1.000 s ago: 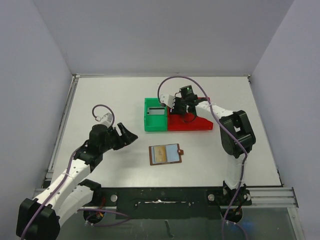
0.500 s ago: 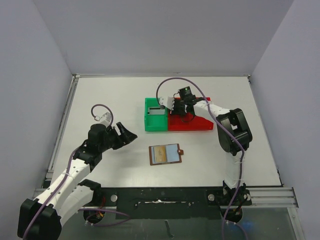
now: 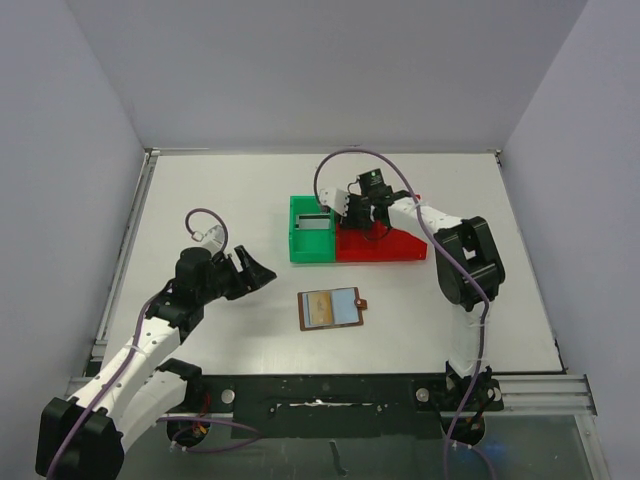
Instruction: Take the credit cards out of the card holder
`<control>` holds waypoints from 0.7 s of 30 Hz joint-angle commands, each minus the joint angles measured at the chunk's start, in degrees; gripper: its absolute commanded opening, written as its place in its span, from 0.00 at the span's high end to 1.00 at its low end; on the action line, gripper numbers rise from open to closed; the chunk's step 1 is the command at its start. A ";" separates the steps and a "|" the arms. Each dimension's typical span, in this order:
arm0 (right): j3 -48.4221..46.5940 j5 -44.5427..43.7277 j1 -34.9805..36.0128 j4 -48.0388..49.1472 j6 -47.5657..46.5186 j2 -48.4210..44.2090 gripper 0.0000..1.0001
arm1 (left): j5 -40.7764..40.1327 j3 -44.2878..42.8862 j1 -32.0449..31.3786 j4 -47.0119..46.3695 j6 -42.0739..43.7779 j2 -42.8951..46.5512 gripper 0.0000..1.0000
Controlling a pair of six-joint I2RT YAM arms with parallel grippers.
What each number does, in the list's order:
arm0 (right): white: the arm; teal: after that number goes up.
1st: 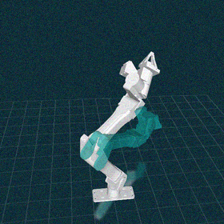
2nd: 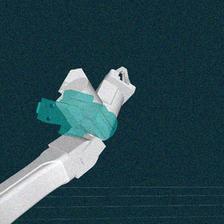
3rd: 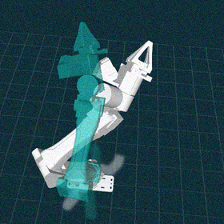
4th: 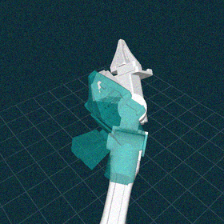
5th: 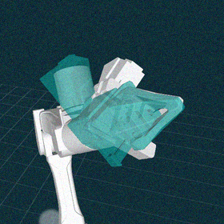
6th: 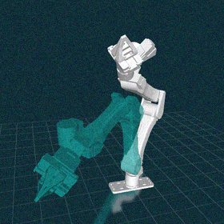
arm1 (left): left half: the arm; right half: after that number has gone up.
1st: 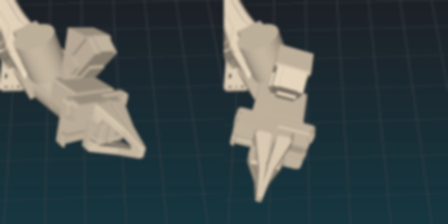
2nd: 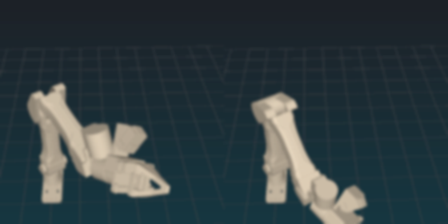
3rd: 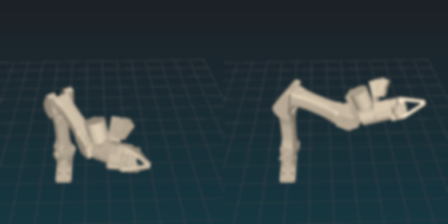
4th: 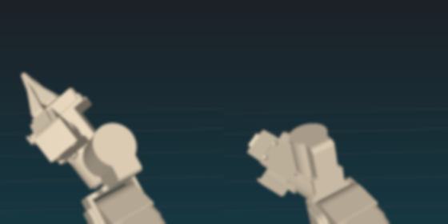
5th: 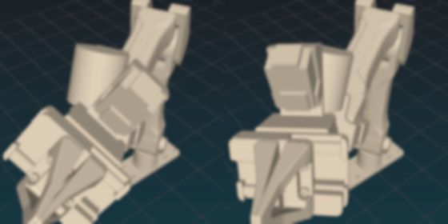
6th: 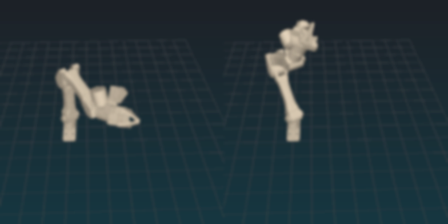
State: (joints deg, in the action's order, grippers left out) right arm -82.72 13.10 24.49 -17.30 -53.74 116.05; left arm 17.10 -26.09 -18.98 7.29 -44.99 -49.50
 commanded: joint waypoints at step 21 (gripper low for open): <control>30.20 3.96 -2.39 12.02 75.56 -51.57 0.39 | 5.02 -1.26 0.80 -0.51 -4.66 3.85 0.29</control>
State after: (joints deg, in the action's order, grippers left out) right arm -57.17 15.46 23.09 -2.52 5.28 65.54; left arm 20.51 -26.11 -18.61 9.78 -47.05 -46.30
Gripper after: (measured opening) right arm 0.612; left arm 0.704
